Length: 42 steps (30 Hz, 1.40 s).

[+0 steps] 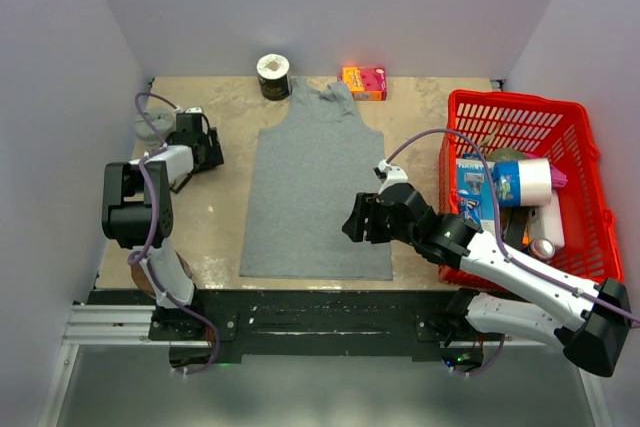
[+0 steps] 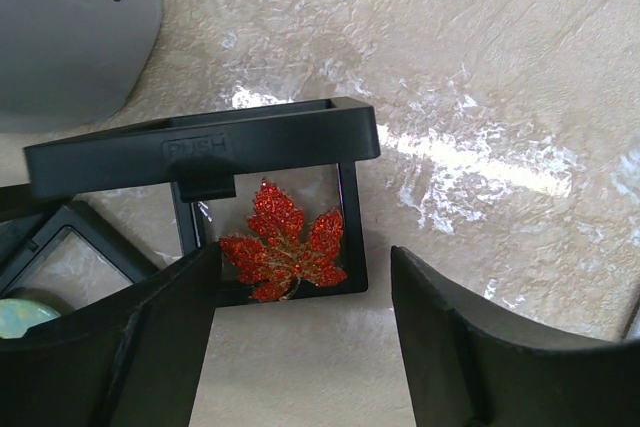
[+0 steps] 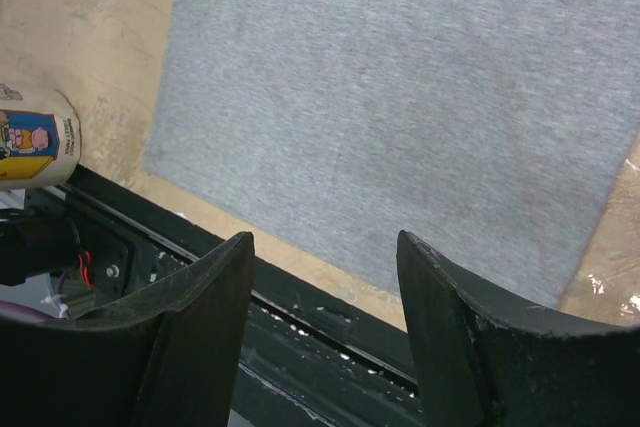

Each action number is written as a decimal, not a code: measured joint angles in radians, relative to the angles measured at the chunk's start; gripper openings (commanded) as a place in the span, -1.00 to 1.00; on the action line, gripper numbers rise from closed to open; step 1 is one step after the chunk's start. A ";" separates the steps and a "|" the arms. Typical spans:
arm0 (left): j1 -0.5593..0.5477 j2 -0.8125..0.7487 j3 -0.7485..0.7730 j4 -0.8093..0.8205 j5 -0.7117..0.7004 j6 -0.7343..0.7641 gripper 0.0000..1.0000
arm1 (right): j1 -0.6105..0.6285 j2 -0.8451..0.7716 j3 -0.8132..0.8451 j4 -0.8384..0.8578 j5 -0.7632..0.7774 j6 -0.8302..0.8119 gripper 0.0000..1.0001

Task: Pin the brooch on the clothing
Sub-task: Pick up the brooch from the brooch box.

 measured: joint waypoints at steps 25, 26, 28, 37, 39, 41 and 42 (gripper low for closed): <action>0.008 -0.025 -0.015 0.020 0.072 0.016 -0.21 | 0.000 0.000 -0.002 0.000 0.000 0.003 0.25; 0.005 -0.039 -0.021 0.020 0.076 0.016 -0.21 | 0.000 0.000 -0.002 0.000 0.000 0.003 0.25; -0.005 -0.066 -0.031 0.021 0.089 0.015 -0.23 | 0.000 0.000 -0.002 0.000 0.000 0.003 0.25; -0.183 -0.254 -0.108 0.026 0.106 0.018 -0.27 | 0.000 0.024 0.052 0.000 -0.006 -0.026 0.26; -0.235 -0.330 -0.149 0.023 0.124 0.018 -0.28 | 0.000 0.050 0.089 0.003 -0.012 -0.040 0.28; -0.276 -0.412 -0.190 0.032 0.156 0.018 -0.30 | -0.006 0.071 0.122 0.005 -0.029 -0.054 0.29; -0.288 -0.447 -0.209 0.038 0.171 0.018 -0.30 | -0.013 0.081 0.138 0.011 -0.043 -0.062 0.29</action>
